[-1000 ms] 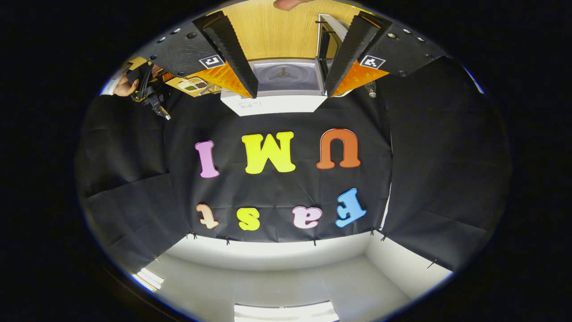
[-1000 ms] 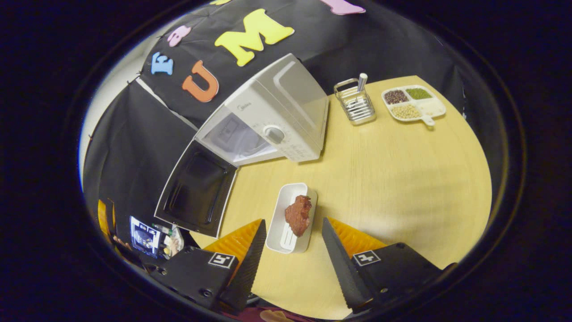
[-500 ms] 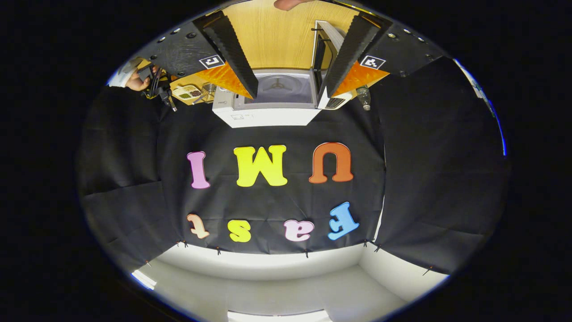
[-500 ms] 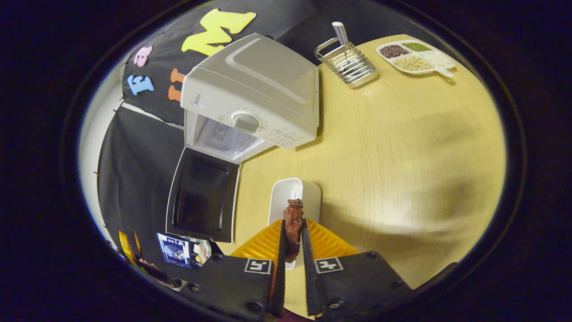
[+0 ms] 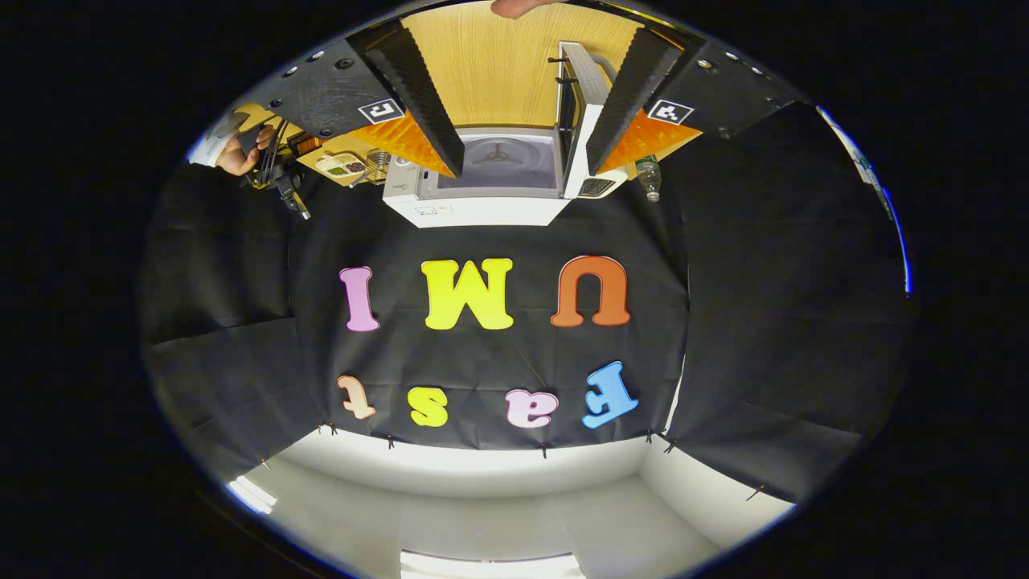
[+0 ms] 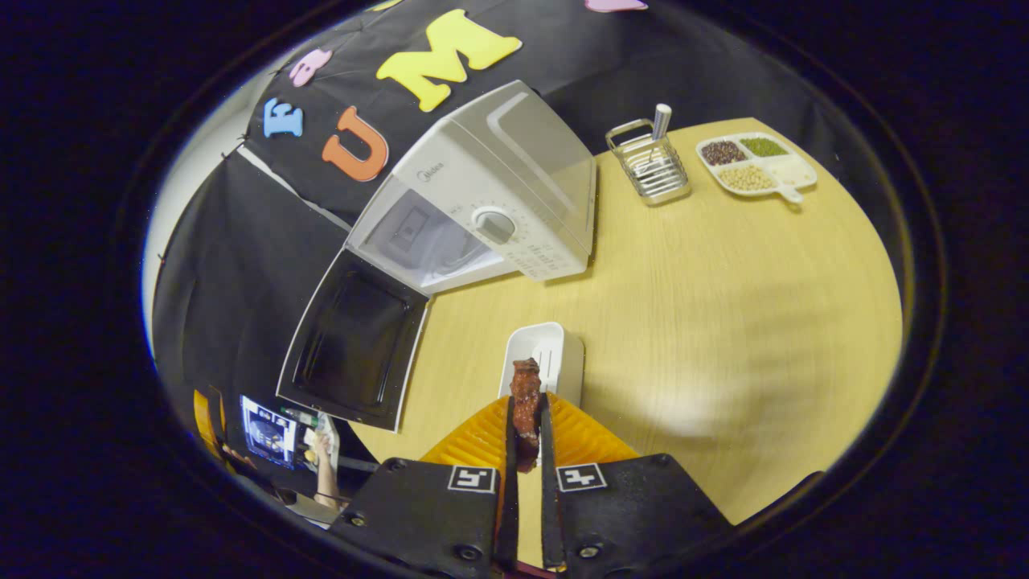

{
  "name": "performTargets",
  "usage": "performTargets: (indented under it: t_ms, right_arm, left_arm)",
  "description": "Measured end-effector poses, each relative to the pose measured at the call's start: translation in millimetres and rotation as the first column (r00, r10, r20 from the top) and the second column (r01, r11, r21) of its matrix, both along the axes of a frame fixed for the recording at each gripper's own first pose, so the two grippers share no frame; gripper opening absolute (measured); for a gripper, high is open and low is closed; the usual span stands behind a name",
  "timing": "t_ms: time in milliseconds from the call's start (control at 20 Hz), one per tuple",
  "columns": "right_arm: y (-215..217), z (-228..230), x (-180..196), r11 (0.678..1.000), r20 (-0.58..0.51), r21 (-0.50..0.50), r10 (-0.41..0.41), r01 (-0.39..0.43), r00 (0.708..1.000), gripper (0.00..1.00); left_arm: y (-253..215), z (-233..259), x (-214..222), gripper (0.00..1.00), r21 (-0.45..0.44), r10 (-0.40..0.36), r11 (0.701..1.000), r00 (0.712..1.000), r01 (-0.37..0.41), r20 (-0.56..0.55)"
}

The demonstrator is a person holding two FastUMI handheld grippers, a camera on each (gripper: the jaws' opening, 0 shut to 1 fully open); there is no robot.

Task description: Open the microwave oven with the left hand, put the food in, and close the microwave oven.

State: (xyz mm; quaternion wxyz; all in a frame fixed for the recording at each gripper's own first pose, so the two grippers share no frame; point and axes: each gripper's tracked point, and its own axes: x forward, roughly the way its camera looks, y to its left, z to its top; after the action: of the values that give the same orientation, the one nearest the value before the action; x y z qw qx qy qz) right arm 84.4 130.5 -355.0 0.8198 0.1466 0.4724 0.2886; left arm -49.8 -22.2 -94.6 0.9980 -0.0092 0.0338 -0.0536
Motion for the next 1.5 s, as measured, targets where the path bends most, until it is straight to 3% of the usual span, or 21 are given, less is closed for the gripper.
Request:
performTargets:
  t_ms: [150,250,400,550,700,800,1150,1300,1500]
  right_arm:
    - [-7,29,-8,0.994,0.175,-0.1,-0.028,0.046,0.984,0.14]
    - [-11,55,-12,0.984,0.307,-0.155,-0.039,0.091,0.951,0.14]
    - [-1,93,-27,0.975,0.455,-0.18,-0.035,0.131,0.89,0.14]
    - [21,124,-37,0.969,0.592,-0.216,0.032,0.121,0.806,0.14]
    - [55,133,-35,0.948,0.689,-0.286,0.104,0.137,0.717,0.14]
    - [78,132,-30,0.937,0.718,-0.319,0.14,0.144,0.682,0.14]
    - [155,106,12,0.91,0.738,-0.375,0.177,0.177,0.651,0.14]
    - [189,89,35,0.915,0.744,-0.347,0.136,0.204,0.654,0.14]
    - [239,64,69,0.932,0.734,-0.269,0.034,0.244,0.679,0.14]
  left_arm:
    - [9,1,-9,0.94,-0.014,0.006,1.0,1.0,-0.005,0.021]
    - [10,-2,-13,0.93,-0.021,-0.002,1.0,1.0,0.002,0.023]
    - [7,0,-20,0.93,-0.016,-0.026,1.0,0.999,0.026,0.026]
    - [3,5,-24,0.93,-0.006,-0.044,0.999,0.998,0.044,0.044]
    - [-2,4,-26,0.93,-0.006,-0.064,0.998,0.997,0.064,0.041]
    - [-3,4,-25,0.93,-0.004,-0.071,0.997,0.997,0.071,0.037]
    - [11,-9,-9,0.93,0.03,-0.059,0.998,0.998,0.058,0.031]
    - [19,-22,2,0.93,0.033,-0.048,0.998,0.999,0.048,0.006]
    - [26,-22,16,0.93,-0.014,-0.055,0.998,0.998,0.055,-0.007]
